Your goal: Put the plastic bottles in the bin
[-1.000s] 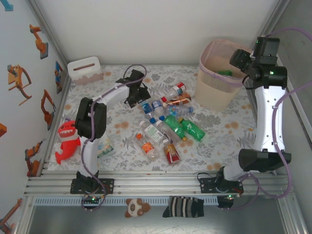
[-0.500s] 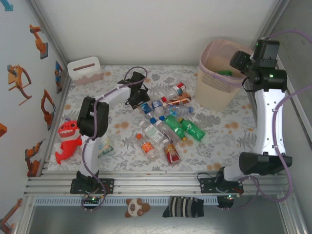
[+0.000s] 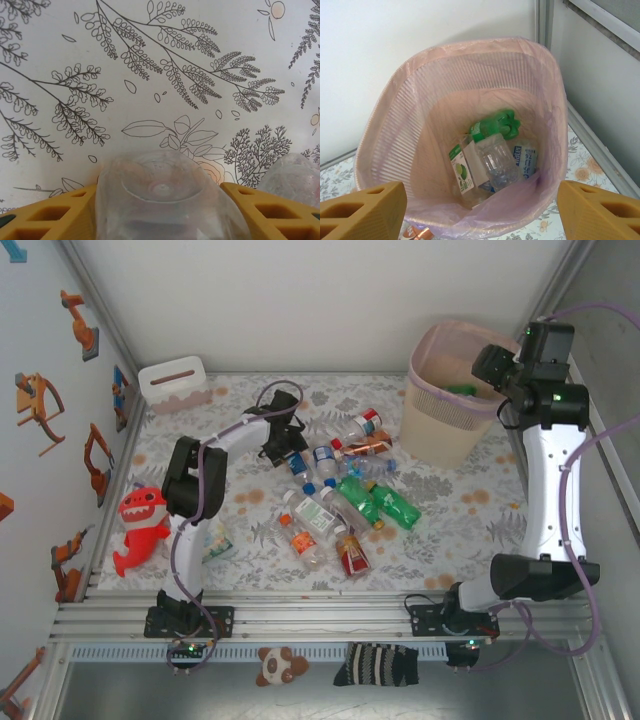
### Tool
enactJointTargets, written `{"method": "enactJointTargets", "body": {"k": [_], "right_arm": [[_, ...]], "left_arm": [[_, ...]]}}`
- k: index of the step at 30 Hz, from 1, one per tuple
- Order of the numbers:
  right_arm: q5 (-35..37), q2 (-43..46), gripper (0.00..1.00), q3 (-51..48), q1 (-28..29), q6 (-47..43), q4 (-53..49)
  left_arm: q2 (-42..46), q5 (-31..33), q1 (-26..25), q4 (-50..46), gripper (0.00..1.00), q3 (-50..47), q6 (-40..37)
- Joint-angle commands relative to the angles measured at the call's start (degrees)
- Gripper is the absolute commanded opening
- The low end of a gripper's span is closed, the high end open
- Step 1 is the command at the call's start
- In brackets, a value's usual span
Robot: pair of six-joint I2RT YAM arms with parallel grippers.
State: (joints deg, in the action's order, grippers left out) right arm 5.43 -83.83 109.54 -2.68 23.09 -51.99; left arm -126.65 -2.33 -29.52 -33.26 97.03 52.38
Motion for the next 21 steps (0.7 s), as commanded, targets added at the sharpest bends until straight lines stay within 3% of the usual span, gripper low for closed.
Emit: {"method": "enactJointTargets", "body": {"k": [1, 12, 21], "right_arm": [[0.2, 1.9, 0.77, -0.3, -0.4, -0.7, 1.2], [-1.1, 4.3, 0.76, -2.4, -0.3, -1.6, 3.0], [-12.4, 11.0, 0.74, -11.6, -0.3, -3.3, 13.2]], "left_arm": [[-0.1, 1.2, 0.5, -0.7, 0.57, -0.2, 0.9], [8.9, 3.6, 2.0, 5.5, 0.55, -4.3, -2.0], [23.2, 1.7, 2.1, 18.2, 0.51, -14.0, -7.6]]}}
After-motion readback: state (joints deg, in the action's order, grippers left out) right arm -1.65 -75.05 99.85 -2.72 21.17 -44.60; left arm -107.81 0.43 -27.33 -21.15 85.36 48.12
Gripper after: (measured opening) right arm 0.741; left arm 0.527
